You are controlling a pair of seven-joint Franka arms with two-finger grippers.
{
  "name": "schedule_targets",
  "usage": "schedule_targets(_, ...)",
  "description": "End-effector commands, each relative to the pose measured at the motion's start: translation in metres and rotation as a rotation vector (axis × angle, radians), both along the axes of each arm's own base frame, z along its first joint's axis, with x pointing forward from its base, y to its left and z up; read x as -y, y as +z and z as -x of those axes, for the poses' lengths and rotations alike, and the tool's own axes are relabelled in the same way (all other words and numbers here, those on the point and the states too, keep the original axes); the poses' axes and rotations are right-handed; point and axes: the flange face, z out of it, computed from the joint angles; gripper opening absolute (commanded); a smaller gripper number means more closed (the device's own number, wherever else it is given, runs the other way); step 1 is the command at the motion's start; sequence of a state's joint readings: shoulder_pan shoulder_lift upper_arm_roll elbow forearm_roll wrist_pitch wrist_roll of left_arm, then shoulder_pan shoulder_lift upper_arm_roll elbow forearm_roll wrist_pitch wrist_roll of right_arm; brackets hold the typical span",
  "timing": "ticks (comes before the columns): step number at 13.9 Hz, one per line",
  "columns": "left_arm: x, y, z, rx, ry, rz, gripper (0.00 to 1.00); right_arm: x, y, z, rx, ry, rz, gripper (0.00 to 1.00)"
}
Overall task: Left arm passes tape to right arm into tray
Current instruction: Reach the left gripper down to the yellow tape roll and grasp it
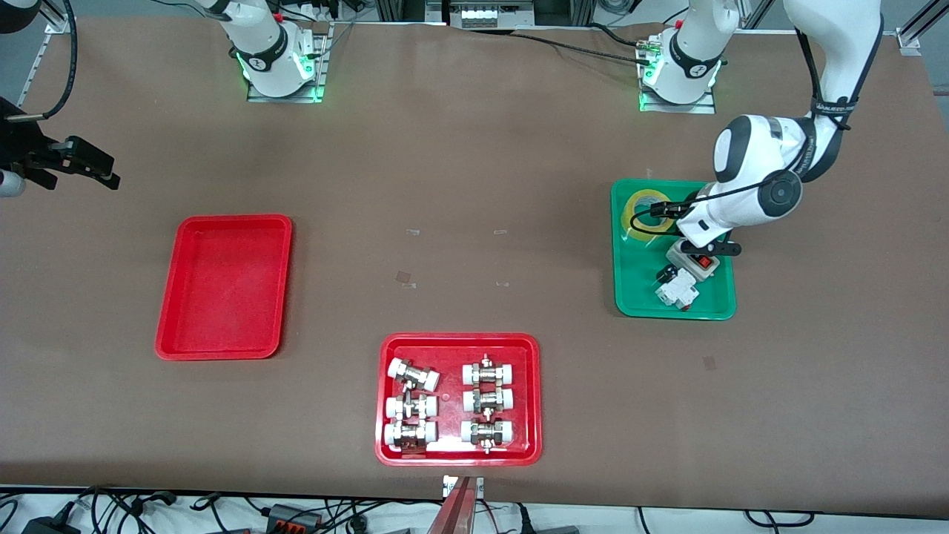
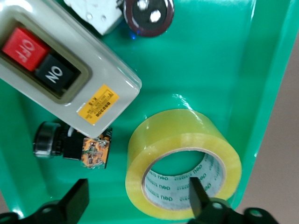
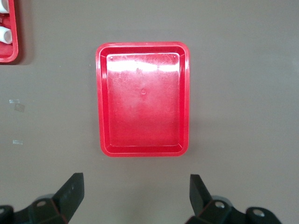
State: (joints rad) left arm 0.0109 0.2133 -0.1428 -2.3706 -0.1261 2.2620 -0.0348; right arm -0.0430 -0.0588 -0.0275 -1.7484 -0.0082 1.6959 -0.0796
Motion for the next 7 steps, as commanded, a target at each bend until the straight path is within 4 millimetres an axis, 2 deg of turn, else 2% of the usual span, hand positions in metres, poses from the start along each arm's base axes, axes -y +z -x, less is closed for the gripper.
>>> schedule_targets(1, -0.0009, -0.0106, 0.0123, 0.004, 0.024, 0.004, 0.75, 0.0024, 0.0037, 0.0002, -0.007, 0.01, 0.007, 1.0)
schedule_targets(5, -0.0002, -0.0083, 0.013, -0.003, 0.047, -0.005, 0.41, 0.0015, 0.003, 0.0002, -0.008, 0.011, 0.007, 1.0)
schedule_targets(7, 0.0064, -0.0073, 0.0141, -0.008, 0.034, -0.003, 0.28, 0.0015, 0.0037, 0.0001, -0.007, 0.012, 0.007, 1.0)
